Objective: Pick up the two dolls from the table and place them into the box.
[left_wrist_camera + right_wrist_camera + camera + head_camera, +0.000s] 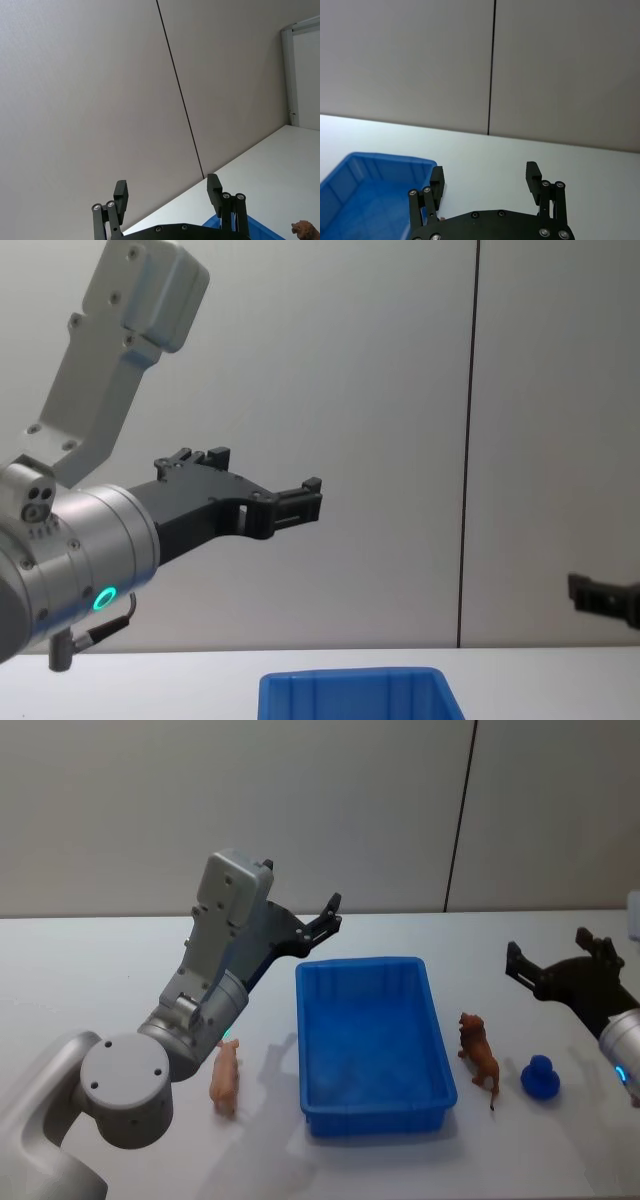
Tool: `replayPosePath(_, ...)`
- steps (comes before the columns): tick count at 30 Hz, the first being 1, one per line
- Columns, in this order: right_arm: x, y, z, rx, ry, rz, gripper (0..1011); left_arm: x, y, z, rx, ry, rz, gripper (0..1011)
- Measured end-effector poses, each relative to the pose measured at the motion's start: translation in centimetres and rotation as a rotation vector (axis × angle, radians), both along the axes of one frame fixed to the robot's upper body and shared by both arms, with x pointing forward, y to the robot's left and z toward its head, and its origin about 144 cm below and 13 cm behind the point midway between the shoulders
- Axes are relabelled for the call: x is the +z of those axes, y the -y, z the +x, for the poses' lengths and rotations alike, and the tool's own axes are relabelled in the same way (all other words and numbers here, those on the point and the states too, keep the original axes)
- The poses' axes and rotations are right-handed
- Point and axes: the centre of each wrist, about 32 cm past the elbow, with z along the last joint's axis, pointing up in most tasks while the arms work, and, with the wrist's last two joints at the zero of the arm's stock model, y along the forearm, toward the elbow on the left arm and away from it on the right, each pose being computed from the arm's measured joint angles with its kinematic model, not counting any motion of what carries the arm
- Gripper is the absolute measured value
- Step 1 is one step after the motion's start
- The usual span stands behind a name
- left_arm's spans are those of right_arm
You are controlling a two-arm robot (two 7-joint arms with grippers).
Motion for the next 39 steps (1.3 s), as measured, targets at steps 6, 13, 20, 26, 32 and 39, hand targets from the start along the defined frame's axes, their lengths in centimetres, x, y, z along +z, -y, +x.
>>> replayPosePath(6,-0.9,0.5,0.1,-0.025,-0.056,-0.022,1001,0.0,0.0,0.0,0.0,0.0,0.0,1001)
replayPosePath(13,-1.9,1.1,0.1,-0.046,-0.114,-0.045,1001,0.0,0.0,0.0,0.0,0.0,0.0,1001)
replayPosePath(20,-3.0,1.7,-0.1,-0.053,-0.172,-0.061,1001,0.0,0.0,0.0,0.0,0.0,0.0,1001)
replayPosePath(26,-4.0,2.0,-0.3,-0.047,-0.22,-0.068,1001,0.0,0.0,0.0,0.0,0.0,0.0,1001)
replayPosePath(32,-4.9,2.3,-0.5,-0.037,-0.263,-0.068,1001,0.0,0.0,0.0,0.0,0.0,0.0,1001)
replayPosePath(39,-6.0,2.5,-0.8,-0.028,-0.303,-0.058,1001,0.0,0.0,0.0,0.0,0.0,0.0,1001)
